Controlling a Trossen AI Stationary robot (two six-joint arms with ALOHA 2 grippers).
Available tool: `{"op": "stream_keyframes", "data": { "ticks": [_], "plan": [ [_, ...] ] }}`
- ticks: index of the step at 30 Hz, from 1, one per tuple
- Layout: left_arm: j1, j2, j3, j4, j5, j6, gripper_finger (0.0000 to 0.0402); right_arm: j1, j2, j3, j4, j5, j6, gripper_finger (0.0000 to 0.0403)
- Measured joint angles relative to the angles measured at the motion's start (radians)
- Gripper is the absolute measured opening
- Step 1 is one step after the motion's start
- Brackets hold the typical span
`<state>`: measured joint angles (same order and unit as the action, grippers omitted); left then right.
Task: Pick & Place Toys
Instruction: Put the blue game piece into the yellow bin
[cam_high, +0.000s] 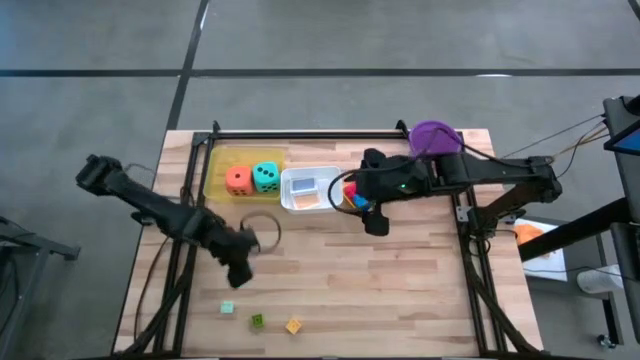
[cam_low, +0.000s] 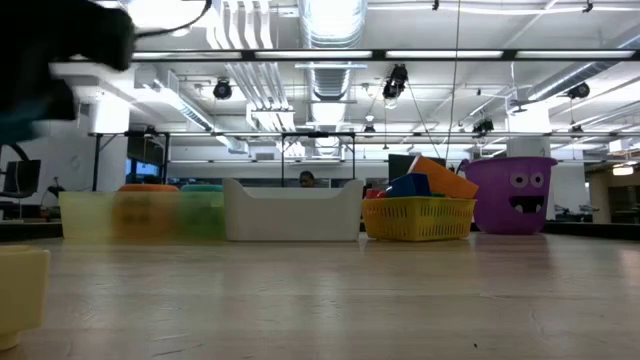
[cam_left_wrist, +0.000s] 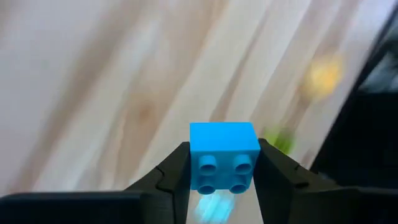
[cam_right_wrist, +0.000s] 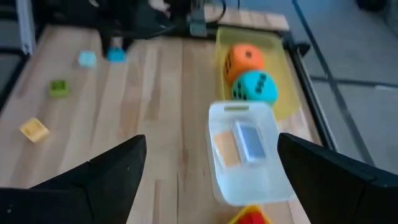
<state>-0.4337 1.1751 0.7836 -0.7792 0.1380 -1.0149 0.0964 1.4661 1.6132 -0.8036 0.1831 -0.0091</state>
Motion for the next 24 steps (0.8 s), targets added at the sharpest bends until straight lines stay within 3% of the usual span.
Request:
{"op": "stream_keyframes", "data": {
  "ticks": [4, 8, 14, 19, 24],
  "plan": [
    [0.100, -0.114, 0.015, 0.153, -0.129, -0.041, 0.0125, 0.004, 0.004, 0.042, 0.001, 0.003, -0.054, 0.0358],
    [0.217, -0.170, 0.015, 0.448, -0.182, -0.041, 0.0125, 0.004, 0.024, 0.061, 0.024, 0.003, -0.111, 0.0358],
    [0.354, -0.159, 0.017, 0.901, -0.176, -0.015, 0.0125, 0.014, 0.042, 0.076, 0.137, 0.006, -0.174, 0.0358],
    [0.398, -0.144, 0.016, 1.080, -0.158, -0.011, 0.0125, 0.016, 0.041, 0.082, 0.255, 0.088, -0.234, 0.0358],
    [0.422, -0.102, 0.043, 1.162, -0.115, -0.010, 0.0125, 0.021, 0.085, 0.121, 0.289, 0.050, -0.306, 0.0358]
  ]
}}
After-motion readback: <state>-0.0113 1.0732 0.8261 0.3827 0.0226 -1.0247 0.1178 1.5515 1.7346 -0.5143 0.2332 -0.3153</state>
